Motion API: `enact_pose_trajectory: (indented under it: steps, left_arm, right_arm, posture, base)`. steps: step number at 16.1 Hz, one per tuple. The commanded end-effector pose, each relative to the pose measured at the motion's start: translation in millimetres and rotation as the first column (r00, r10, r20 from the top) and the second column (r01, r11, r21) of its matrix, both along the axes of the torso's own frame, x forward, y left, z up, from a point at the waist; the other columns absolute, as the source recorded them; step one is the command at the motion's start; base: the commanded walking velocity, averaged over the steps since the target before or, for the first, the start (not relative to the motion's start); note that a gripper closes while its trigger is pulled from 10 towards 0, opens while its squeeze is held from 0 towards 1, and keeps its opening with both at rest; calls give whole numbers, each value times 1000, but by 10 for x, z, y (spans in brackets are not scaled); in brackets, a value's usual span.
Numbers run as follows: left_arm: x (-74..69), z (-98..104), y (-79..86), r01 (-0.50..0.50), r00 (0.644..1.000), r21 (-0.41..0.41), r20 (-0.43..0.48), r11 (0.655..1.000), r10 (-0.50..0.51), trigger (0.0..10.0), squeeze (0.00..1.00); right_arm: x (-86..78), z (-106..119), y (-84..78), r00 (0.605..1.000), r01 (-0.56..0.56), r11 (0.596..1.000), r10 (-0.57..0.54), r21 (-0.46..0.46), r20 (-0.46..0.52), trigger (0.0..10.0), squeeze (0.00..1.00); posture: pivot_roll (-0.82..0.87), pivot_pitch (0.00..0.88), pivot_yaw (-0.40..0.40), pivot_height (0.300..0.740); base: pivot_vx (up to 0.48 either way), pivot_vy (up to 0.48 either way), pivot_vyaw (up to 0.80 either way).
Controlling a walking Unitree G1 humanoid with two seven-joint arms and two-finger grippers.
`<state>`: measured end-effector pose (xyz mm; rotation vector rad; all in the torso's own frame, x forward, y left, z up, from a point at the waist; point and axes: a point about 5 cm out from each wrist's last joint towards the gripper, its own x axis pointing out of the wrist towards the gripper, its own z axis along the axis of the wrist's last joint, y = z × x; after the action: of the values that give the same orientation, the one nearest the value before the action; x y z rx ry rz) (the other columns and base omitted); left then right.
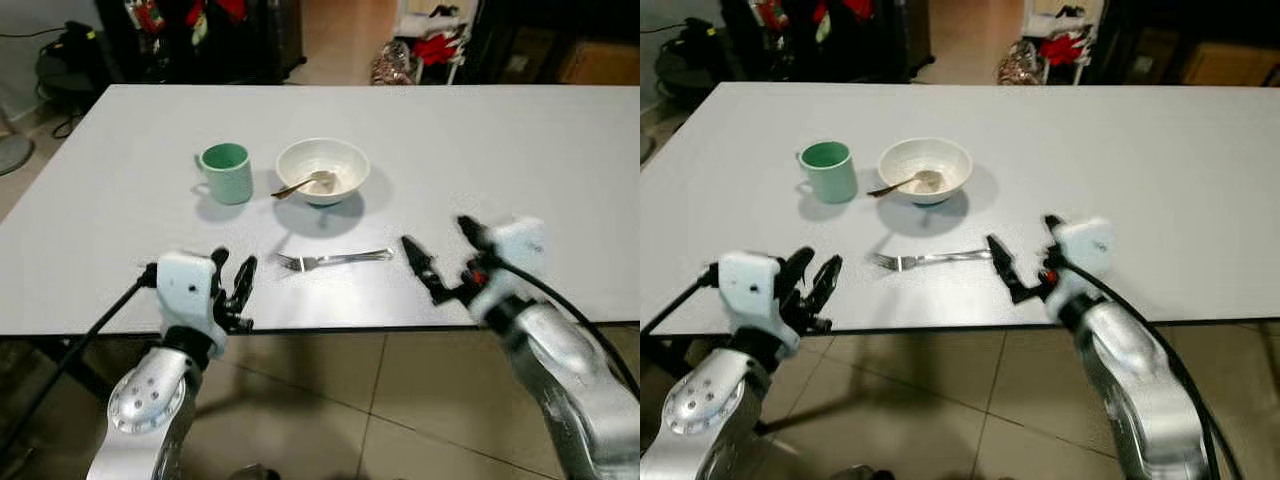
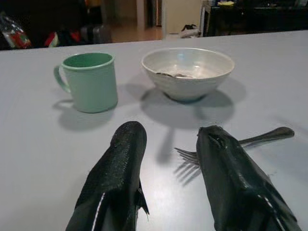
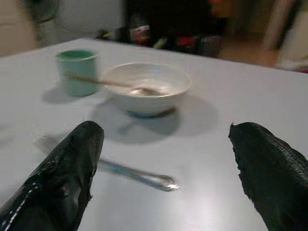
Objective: Setting the table
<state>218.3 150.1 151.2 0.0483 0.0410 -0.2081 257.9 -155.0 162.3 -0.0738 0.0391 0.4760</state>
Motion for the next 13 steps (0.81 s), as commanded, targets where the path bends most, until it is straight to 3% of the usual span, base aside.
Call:
enact_pose_trajectory:
  steps: [1, 2, 3, 4, 5, 6, 8, 9, 10, 11, 13]
  left_arm:
    - [5, 39, 3, 4, 1000, 26, 6, 1000, -4, 10000, 0]
    - [15, 53, 11, 24, 1000, 36, -1, 999, -24, 10000, 0]
    - [27, 88, 32, 42, 999, 47, -7, 998, -42, 10000, 0]
    - [27, 102, 43, 54, 999, 49, -8, 997, -54, 10000, 0]
    - [18, 125, 62, 88, 996, 65, -13, 994, -88, 10000, 0]
    - [-11, 147, 65, 158, 987, 95, -35, 983, -156, 10000, 0]
    - [-58, 162, 46, 234, 971, 111, -69, 966, -227, 10000, 0]
    - [-112, 157, 51, 283, 957, 120, -102, 951, -272, 10000, 0]
    - [-159, 157, 62, 322, 943, 133, -126, 937, -306, 10000, 0]
    - [-193, 175, 67, 348, 934, 141, -140, 927, -329, 10000, 0]
    - [-302, 216, 8, 453, 883, 122, -194, 883, -427, 10000, 0]
  right_arm:
    - [25, -82, 113, 991, -130, 991, 129, -38, -26, 10000, 0]
    - [96, -103, 173, 967, -251, 967, 249, -37, -51, 10000, 749]
    - [250, -80, 210, 949, -311, 950, 310, -9, -61, 10000, 1000]
    - [315, -66, 234, 935, -350, 937, 349, -9, -65, 10000, 1000]
    - [427, -71, 287, 893, -443, 896, 438, -26, -106, 10000, 1000]
    - [550, -136, 346, 797, -599, 788, 570, -141, -197, 10000, 1000]
    - [717, -111, 357, 771, -633, 751, 591, -187, -237, 10000, 1000]
    - [813, -95, 361, 763, -644, 734, 596, -217, -250, 10000, 682]
    - [880, -81, 360, 762, -646, 724, 593, -243, -260, 10000, 0]
    - [946, -82, 347, 761, -648, 709, 584, -279, -282, 10000, 0]
    - [1121, 5, 399, 777, -627, 726, 560, -282, -287, 10000, 0]
  posture:
    - [-49, 36, 25, 740]
    - [-44, 40, 28, 740]
    - [-36, 50, 26, 740]
    - [-33, 53, 26, 740]
    - [-27, 59, 25, 740]
    - [-14, 71, 18, 740]
    - [-1, 92, 11, 740]
    - [1, 99, 13, 740]
    - [6, 112, 15, 740]
    - [9, 116, 17, 740]
    - [19, 167, 42, 740]
  base:
    - [0, 0, 0]
    - [0, 0, 0]
    - [0, 0, 0]
    - [0, 0, 0]
    - [0, 0, 0]
    - [0, 0, 0]
    - [0, 0, 0]
    - [0, 0, 0]
    - [0, 0, 0]
    - [0, 0, 0]
    - [0, 0, 0]
